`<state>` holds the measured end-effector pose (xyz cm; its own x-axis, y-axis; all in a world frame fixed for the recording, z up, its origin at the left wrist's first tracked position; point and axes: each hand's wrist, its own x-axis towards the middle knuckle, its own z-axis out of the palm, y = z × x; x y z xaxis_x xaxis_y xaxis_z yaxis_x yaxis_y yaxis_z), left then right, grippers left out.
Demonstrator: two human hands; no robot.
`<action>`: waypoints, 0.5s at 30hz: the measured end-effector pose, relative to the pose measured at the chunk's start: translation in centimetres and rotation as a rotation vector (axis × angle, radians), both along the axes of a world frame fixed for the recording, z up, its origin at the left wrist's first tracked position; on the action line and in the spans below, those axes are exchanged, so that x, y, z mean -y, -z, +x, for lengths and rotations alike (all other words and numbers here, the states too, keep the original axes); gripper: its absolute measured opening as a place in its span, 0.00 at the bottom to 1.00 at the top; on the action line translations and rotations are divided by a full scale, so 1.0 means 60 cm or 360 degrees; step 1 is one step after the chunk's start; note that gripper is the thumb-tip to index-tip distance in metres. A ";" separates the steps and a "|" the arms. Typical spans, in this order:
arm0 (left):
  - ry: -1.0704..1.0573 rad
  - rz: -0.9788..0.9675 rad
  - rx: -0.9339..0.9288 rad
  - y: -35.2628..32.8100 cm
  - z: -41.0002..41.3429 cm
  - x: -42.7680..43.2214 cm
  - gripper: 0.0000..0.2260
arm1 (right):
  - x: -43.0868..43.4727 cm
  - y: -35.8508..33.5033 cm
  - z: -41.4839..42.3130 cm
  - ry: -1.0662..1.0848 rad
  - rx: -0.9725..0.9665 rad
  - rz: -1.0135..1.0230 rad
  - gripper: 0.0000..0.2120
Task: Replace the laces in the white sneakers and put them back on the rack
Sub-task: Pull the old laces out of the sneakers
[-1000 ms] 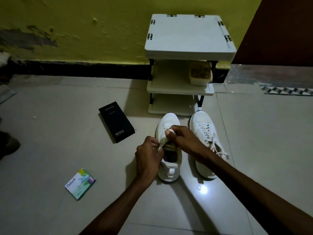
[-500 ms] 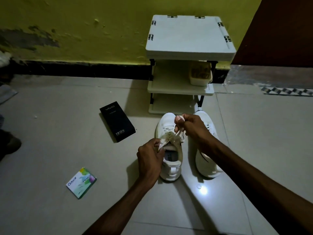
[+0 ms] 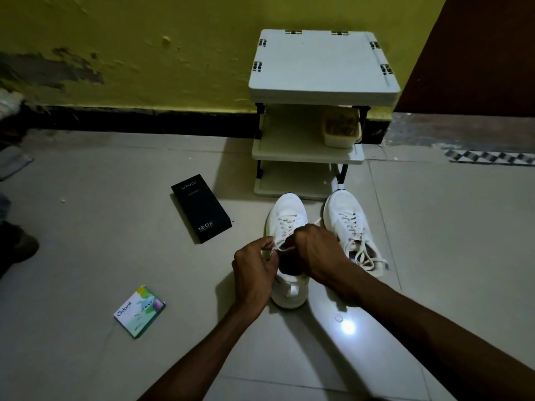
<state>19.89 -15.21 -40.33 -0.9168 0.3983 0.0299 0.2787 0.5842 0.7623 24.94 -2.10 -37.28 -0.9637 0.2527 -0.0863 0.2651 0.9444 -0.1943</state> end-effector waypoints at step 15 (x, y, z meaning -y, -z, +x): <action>0.0002 0.0028 -0.0082 0.011 -0.001 -0.003 0.07 | -0.017 0.001 -0.010 -0.0107 0.0076 -0.0110 0.16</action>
<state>19.84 -15.02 -41.01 -0.9133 0.3987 0.0837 0.3185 0.5705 0.7570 24.34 -1.06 -37.37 -0.9727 0.1793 -0.1473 0.2119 0.9453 -0.2482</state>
